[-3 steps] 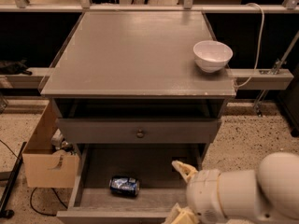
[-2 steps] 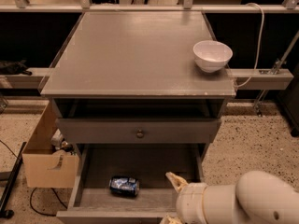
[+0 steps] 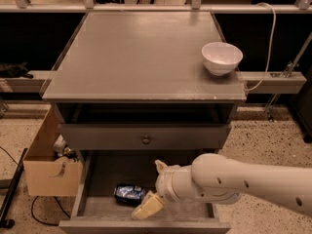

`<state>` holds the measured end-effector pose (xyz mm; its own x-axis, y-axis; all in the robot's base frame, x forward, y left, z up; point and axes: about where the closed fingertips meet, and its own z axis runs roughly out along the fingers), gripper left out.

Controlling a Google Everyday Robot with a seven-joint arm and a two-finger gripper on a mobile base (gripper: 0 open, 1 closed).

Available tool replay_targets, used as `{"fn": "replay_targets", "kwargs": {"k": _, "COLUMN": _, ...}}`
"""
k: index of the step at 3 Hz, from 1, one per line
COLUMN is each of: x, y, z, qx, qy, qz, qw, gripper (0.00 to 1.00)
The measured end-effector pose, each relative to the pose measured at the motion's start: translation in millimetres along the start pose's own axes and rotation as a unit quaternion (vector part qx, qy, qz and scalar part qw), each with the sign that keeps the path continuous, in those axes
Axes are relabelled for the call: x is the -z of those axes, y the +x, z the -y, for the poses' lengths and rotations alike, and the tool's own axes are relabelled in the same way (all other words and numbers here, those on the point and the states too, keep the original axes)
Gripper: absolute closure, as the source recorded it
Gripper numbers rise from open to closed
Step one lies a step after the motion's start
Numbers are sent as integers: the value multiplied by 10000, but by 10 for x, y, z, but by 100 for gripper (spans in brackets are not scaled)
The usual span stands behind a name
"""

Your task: Pick pepsi can from middle drawer and place on counter

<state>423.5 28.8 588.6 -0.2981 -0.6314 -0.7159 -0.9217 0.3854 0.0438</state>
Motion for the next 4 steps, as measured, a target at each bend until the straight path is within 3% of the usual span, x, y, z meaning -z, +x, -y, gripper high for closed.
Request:
{"fn": "replay_targets", "kwargs": {"k": 2, "x": -47, "y": -10, "z": -8, "qx": 167, "qy": 13, "qz": 69, "qw": 9998, "gripper": 0}}
{"fn": "replay_targets", "kwargs": {"k": 3, "x": -323, "y": 130, "z": 21, "qx": 309, "qy": -23, "qz": 107, "qw": 9995, "gripper": 0}}
{"fn": "replay_targets", "kwargs": {"k": 4, "x": -702, "y": 354, "z": 70, "qx": 253, "qy": 4, "qz": 122, "qw": 9996, "gripper": 0}}
